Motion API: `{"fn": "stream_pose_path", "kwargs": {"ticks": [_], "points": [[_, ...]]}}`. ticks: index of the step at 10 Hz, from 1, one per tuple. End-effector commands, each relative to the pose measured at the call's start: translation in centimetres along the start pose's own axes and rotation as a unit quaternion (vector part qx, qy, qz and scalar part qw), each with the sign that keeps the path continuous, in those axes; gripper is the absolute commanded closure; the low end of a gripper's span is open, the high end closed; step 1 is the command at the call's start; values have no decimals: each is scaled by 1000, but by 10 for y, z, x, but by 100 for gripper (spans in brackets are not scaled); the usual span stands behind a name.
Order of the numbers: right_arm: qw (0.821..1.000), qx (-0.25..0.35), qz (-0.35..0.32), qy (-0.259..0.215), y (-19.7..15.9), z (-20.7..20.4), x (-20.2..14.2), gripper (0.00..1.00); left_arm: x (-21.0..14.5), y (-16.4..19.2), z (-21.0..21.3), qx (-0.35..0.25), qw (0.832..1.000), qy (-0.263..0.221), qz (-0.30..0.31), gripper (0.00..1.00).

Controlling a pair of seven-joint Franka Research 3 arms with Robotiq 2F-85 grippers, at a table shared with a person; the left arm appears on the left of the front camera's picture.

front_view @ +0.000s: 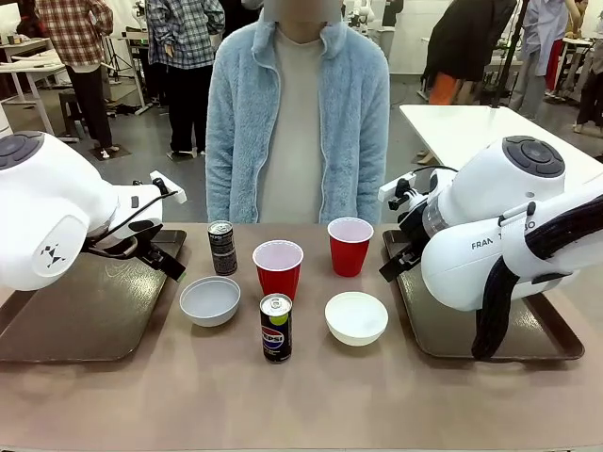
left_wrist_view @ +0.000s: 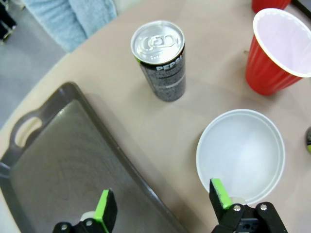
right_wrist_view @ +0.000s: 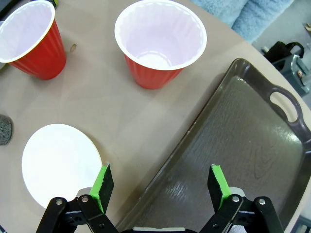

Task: Prepare tableware on both trays.
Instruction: Pick up a Picnic Bowl from the table and place it on a Handle tray.

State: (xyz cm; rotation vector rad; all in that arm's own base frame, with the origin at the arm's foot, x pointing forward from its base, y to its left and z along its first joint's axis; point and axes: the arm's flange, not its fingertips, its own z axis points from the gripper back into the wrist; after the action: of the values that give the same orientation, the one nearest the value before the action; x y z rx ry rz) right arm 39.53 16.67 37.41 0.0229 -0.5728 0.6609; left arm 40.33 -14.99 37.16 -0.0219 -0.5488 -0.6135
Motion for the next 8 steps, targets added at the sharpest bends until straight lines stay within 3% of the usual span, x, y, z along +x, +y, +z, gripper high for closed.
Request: {"fn": "stream_pose_path", "kwargs": {"ticks": [1,3,5,8], "points": [[1000,0,0,0,0,0,0,0,0,0,0,0,1000,0,0,0],[1000,1,2,26,11,18,-5,0,-2,-11,21,-28,999,18,-4,0],[999,6,-6,42,38,73,-29,0,-21,-37,85,-55,997,22,-50,0],[994,7,-49,99,79,140,-96,0,-77,-63,144,-81,992,88,-36,0]]}}
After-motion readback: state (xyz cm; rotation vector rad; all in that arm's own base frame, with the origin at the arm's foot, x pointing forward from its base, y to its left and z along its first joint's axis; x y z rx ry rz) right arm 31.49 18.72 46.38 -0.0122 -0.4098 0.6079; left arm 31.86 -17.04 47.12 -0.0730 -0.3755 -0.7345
